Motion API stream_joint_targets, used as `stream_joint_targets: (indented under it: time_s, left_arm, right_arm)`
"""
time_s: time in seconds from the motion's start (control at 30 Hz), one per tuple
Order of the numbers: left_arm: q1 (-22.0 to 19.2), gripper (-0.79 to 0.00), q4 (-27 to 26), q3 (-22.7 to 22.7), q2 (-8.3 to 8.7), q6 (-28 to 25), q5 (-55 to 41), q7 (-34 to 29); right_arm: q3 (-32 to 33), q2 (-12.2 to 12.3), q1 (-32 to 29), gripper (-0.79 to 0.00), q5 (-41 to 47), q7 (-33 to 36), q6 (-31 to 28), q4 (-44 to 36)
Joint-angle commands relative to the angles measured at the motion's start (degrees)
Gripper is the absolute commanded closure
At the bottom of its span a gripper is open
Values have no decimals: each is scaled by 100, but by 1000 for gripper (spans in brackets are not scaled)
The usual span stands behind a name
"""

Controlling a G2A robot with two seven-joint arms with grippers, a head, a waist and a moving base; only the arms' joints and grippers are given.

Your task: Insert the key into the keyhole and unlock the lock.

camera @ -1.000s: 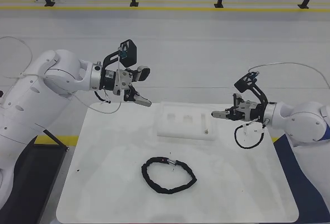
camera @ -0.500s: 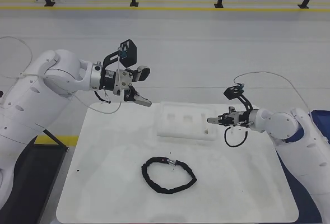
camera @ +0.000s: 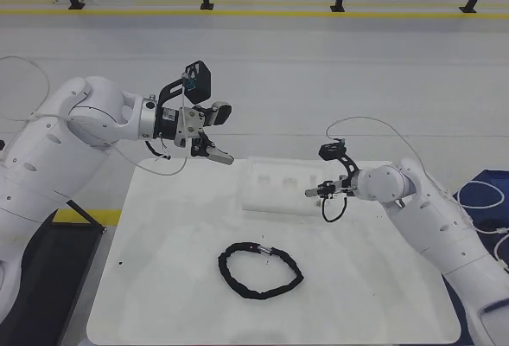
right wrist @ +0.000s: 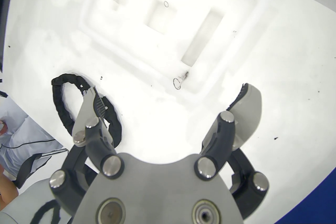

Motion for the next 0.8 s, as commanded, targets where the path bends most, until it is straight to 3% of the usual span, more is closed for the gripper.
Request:
stream_joint_targets:
  time_s: [0.0, 0.13, 0.37, 0.5, 0.63, 0.77]
  left_arm:
    - [0, -785, 0, 0, 0, 0, 0, 0]
    - [0, -785, 0, 0, 0, 0, 0, 0]
    - [0, -785, 0, 0, 0, 0, 0, 0]
    - [0, -785, 0, 0, 0, 0, 0, 0]
    - [0, -785, 0, 0, 0, 0, 0, 0]
    - [0, -785, 0, 0, 0, 0, 0, 0]
  right_arm:
    - [-181, -85, 71, -785, -127, 37, 92, 72]
    - [-454, -246, 176, -757, -283, 93, 283, 239]
    - [-729, -503, 317, -570, -238, 175, 462, 736]
    - [-839, -629, 388, -520, -277, 157, 523, 1014]
    - [-906, -747, 456, -391, -268, 128, 543, 1252]
    - [-954, -847, 510, -363, -287, 108, 546, 1450]
